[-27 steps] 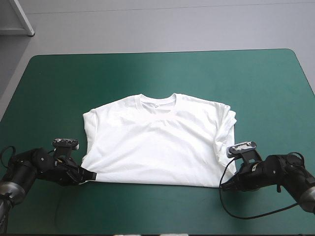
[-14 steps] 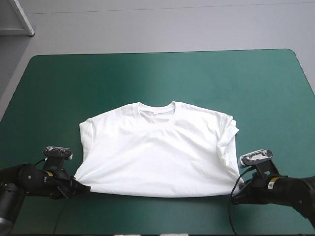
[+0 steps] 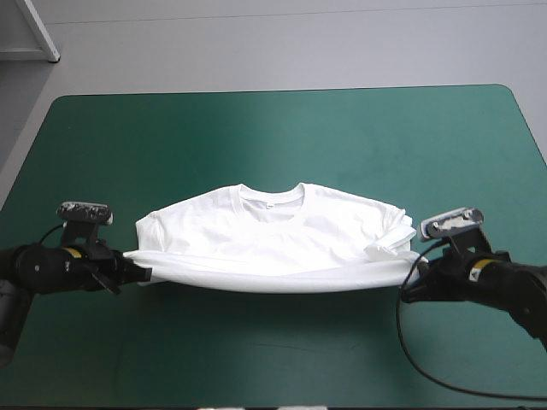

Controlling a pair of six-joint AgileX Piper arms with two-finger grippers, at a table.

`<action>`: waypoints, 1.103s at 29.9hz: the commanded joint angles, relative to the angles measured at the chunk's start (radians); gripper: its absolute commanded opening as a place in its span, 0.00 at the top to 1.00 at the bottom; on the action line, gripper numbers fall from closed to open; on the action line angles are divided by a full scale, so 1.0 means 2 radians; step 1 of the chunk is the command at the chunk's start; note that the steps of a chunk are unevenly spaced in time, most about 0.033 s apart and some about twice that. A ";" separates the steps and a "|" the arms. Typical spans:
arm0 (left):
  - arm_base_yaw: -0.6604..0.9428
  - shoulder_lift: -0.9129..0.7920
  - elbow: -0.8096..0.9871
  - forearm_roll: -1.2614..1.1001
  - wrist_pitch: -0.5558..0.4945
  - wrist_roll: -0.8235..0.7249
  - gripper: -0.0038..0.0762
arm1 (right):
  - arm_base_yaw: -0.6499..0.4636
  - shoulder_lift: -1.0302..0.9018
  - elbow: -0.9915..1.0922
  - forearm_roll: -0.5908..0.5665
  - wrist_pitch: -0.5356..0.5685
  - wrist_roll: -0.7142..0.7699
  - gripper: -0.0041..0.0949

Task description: Fold the cloth

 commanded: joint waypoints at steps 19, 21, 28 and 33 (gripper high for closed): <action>-0.001 0.317 -0.245 -0.081 -0.081 0.044 0.93 | -0.064 0.335 -0.236 0.074 -0.102 -0.113 0.97; -0.001 0.328 -0.246 -0.081 -0.086 0.049 0.93 | -0.064 0.351 -0.246 0.071 -0.106 -0.112 0.97; -0.001 0.337 -0.246 -0.082 -0.112 0.053 0.93 | -0.082 0.380 -0.268 0.071 -0.111 -0.112 0.97; -0.001 0.337 -0.246 -0.082 -0.135 0.055 0.92 | -0.099 0.385 -0.271 0.073 -0.109 -0.114 0.90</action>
